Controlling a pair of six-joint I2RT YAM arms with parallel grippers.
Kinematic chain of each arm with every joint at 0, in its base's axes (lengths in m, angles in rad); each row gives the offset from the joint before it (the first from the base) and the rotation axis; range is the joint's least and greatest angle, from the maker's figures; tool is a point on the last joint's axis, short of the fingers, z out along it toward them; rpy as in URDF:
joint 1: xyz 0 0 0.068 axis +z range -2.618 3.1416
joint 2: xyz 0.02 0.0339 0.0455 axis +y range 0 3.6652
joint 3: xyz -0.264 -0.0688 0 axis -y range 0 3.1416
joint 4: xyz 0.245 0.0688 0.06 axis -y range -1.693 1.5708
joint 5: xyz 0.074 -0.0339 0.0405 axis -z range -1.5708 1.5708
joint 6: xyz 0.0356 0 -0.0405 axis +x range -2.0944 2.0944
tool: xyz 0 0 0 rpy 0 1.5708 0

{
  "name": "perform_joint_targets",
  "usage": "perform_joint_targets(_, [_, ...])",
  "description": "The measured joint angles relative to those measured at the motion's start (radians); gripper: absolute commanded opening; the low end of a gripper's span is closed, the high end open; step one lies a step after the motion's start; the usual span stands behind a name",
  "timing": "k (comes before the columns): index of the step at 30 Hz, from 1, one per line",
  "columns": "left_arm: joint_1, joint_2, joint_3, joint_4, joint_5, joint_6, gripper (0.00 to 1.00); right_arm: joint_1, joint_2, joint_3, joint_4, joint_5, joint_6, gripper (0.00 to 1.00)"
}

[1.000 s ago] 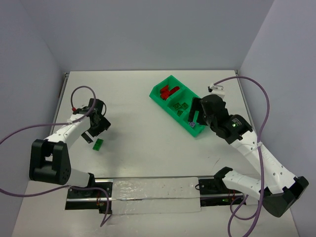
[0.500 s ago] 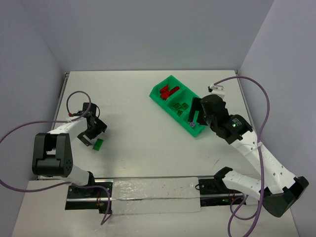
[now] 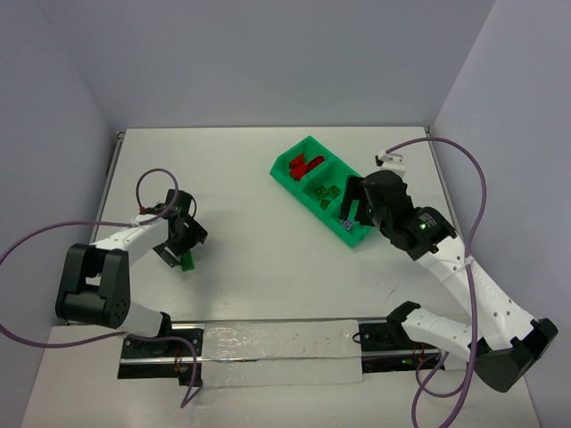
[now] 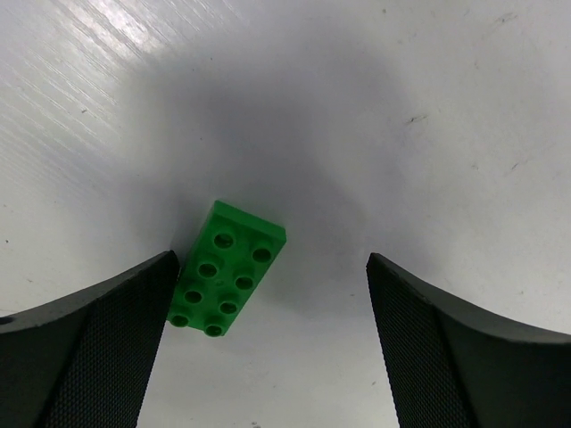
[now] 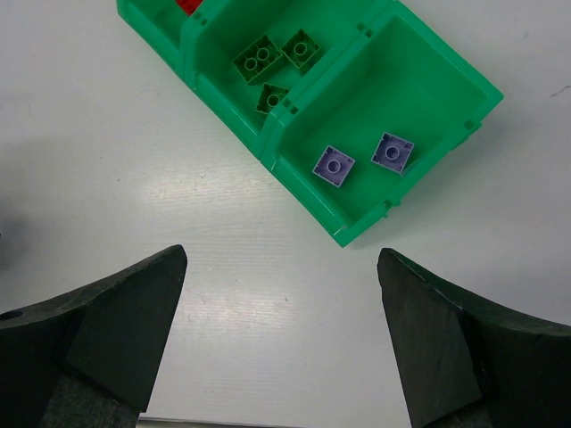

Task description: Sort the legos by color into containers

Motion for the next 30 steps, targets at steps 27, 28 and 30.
perform_joint_targets(27, [-0.155,0.040,0.312,-0.154,-0.022,0.054,0.07,0.000,0.000,0.000,0.001,-0.002,0.000,0.95])
perform_joint_targets(28, [-0.180,0.050,0.372,-0.159,-0.022,0.066,0.07,0.000,0.000,0.000,0.001,-0.002,0.000,0.95])
perform_joint_targets(30, [-0.239,0.082,0.502,-0.158,-0.022,0.094,0.07,0.000,-0.001,0.000,0.001,0.004,0.001,0.95])
